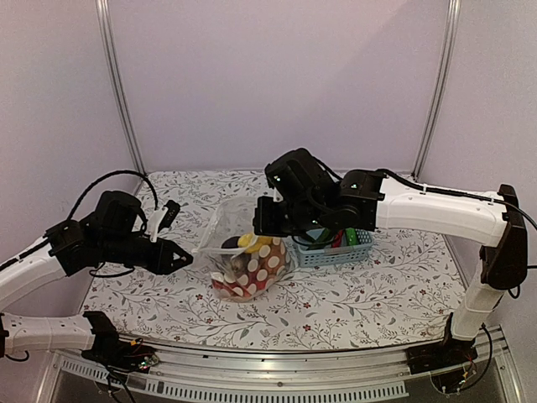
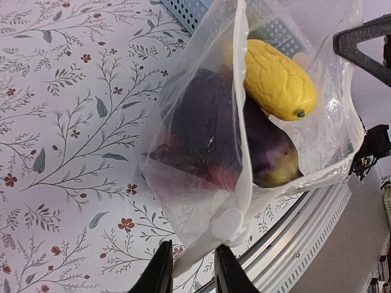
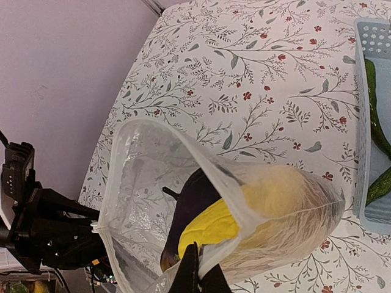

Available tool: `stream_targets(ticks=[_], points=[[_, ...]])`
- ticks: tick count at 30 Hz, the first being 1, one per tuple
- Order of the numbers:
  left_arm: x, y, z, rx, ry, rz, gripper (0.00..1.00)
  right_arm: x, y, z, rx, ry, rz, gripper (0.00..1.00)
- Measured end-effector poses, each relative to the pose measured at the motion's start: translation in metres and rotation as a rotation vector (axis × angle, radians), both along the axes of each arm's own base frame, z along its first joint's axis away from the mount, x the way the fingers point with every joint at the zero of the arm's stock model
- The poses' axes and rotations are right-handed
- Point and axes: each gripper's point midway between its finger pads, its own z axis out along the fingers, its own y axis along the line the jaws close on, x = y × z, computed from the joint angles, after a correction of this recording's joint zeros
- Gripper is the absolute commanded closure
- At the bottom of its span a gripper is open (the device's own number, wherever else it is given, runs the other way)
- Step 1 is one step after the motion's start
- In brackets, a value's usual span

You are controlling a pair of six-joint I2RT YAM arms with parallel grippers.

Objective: Place the food in the zip-top bag and seal the zipper
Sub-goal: Adjust the zipper food storage bag at the center of the board.

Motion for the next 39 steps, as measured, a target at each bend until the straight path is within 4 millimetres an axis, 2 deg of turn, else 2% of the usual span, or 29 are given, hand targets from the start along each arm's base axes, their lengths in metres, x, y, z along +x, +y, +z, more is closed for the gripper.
stream_targets(ticks=[4, 7, 14, 17, 20, 22, 24, 27, 32, 36, 39], points=[[0.0, 0.001, 0.0, 0.001, -0.002, 0.003, 0.86, 0.0, 0.0, 0.0, 0.001, 0.001, -0.002, 1.0], [0.0, 0.001, 0.0, 0.001, 0.0, 0.004, 1.0, 0.0, 0.0, 0.0, 0.001, 0.002, -0.002, 1.0], [0.002, -0.001, 0.001, 0.02, -0.018, -0.021, 1.0, 0.005, -0.004, 0.0, -0.01, -0.008, -0.02, 1.0], [0.006, -0.005, 0.025, 0.009, -0.078, -0.05, 1.0, 0.007, -0.013, 0.005, -0.029, -0.03, -0.034, 1.0], [0.01, -0.011, 0.066, -0.042, -0.177, -0.08, 1.0, 0.008, -0.028, 0.025, -0.025, -0.07, -0.056, 1.0], [0.01, -0.014, 0.087, -0.073, -0.226, -0.103, 1.0, 0.008, -0.035, 0.04, -0.008, -0.095, -0.068, 1.0], [0.008, -0.017, 0.098, -0.087, -0.255, -0.128, 1.0, 0.007, -0.042, 0.052, 0.011, -0.113, -0.078, 1.0], [0.009, -0.018, 0.094, -0.063, -0.257, -0.15, 1.0, 0.007, -0.045, 0.052, 0.011, -0.113, -0.083, 1.0], [0.014, -0.011, 0.075, 0.029, -0.264, -0.152, 1.0, 0.006, -0.044, 0.025, -0.042, -0.08, -0.083, 1.0], [0.018, -0.007, 0.066, 0.085, -0.283, -0.154, 1.0, 0.007, -0.041, 0.001, -0.084, -0.046, -0.083, 0.81], [0.022, -0.001, 0.057, 0.135, -0.295, -0.148, 1.0, 0.008, -0.044, -0.006, -0.116, -0.044, -0.088, 0.65]])
